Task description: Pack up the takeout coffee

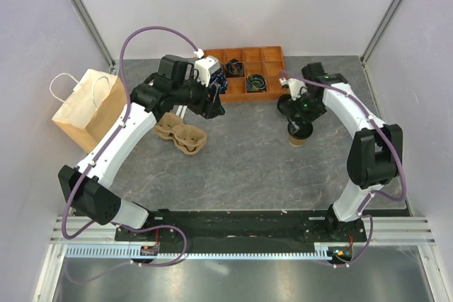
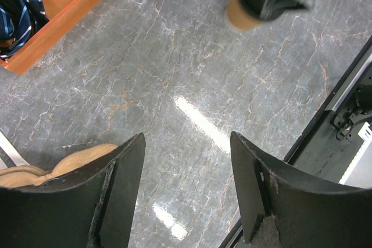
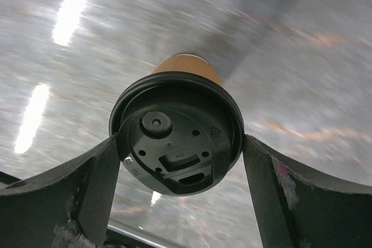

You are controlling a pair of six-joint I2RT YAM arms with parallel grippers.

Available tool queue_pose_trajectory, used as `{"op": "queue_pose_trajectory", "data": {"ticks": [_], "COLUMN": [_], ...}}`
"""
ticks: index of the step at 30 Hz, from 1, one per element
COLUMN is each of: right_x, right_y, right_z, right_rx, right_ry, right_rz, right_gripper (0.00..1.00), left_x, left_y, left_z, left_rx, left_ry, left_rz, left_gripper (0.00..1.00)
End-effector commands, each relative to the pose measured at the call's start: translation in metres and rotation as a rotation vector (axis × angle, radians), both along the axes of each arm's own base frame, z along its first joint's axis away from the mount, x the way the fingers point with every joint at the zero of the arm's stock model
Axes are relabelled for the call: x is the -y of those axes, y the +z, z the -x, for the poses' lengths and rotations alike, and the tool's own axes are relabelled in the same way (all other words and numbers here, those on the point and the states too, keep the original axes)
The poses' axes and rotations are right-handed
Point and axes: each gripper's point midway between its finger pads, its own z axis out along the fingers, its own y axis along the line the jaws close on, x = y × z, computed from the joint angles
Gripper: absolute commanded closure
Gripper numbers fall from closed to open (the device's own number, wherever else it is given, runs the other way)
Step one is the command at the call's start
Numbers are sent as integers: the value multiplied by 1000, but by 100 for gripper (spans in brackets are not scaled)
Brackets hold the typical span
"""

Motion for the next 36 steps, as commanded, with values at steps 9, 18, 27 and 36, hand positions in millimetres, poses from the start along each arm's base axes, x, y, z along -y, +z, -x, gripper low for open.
{"op": "queue_pose_trajectory", "data": {"ticks": [9,18,27,36], "right_x": [144,191,195,205], "right_y": [3,5,8,41], "right_z": [-57,-109,-115,-125], "right_rx": [14,69,76,157], "right_ry": [-214,-295,-316,-336], "right_rz": [28,6,-28,-19], "right_gripper": [23,21,2,2], "left_x": [4,0,-2,-1], "left_y": [4,1,1,2], "left_z": [-5,-8,-9,-9], "left_rx": [35,31,28,27], "left_ry": [-39,-28,-21,-23], "left_rz": [11,3,0,5], "left_gripper": [32,32,31,30]}}
